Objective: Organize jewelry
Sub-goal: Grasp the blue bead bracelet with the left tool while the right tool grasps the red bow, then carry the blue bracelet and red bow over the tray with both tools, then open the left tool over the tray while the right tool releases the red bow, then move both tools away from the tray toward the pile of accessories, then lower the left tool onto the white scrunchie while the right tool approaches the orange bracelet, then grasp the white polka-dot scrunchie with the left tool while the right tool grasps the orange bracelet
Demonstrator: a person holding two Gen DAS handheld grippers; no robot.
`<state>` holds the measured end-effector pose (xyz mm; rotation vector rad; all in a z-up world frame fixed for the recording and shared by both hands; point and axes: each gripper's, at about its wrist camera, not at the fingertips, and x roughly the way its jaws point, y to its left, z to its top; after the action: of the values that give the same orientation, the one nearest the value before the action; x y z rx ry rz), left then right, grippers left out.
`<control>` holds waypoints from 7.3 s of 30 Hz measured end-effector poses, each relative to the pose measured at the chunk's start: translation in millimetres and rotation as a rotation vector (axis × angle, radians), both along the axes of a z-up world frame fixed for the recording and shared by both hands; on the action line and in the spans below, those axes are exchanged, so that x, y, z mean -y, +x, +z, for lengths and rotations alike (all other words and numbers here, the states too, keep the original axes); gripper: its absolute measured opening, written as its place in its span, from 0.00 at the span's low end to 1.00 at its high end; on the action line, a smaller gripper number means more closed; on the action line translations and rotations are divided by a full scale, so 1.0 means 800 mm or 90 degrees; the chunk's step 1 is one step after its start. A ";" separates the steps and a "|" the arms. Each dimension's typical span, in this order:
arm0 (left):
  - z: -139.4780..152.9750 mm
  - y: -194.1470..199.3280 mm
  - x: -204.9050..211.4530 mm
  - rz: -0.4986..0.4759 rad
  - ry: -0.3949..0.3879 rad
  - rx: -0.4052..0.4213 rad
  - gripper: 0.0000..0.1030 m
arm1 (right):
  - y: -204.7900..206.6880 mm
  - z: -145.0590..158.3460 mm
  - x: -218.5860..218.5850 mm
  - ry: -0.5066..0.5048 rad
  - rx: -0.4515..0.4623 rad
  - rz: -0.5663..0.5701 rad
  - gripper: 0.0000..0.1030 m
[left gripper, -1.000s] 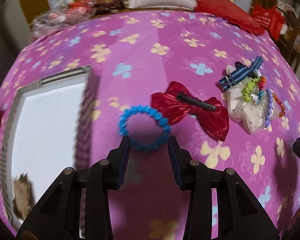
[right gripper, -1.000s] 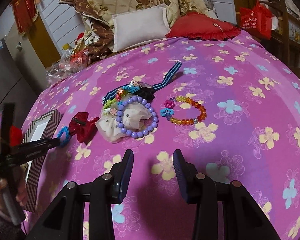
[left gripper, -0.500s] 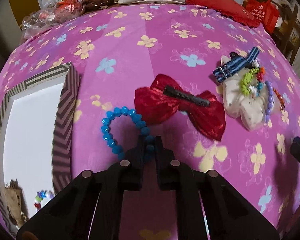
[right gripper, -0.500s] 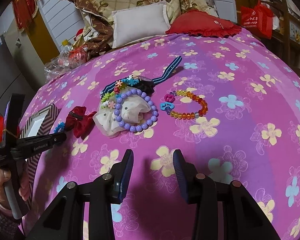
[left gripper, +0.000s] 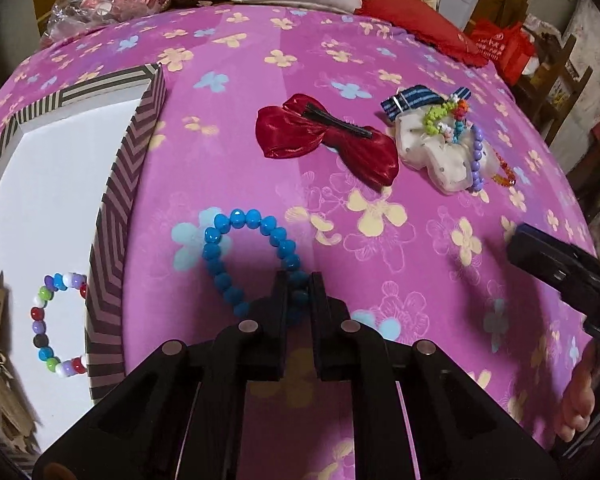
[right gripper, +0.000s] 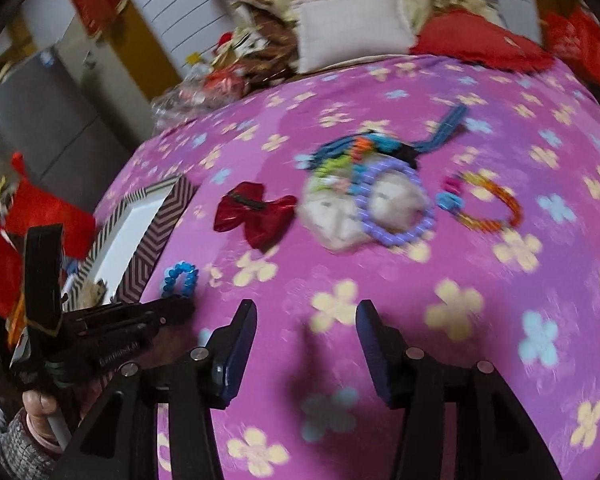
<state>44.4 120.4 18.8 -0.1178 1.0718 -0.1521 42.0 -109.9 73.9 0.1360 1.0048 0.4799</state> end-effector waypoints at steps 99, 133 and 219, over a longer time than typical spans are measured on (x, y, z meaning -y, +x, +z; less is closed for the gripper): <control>0.057 0.006 -0.321 0.319 0.029 0.095 0.28 | 0.038 -0.026 -0.394 -0.135 -0.061 0.158 0.39; 0.110 -0.044 -0.184 0.220 0.152 0.217 0.31 | 0.001 0.069 -0.104 0.026 0.033 -0.115 0.39; 0.046 -0.027 0.021 -0.062 -0.019 0.068 0.05 | 0.113 -0.039 0.073 -0.219 0.007 -0.094 0.28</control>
<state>22.5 103.3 55.7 -0.0841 0.9694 -0.2591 132.4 -168.2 43.0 -0.1004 1.0434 0.1688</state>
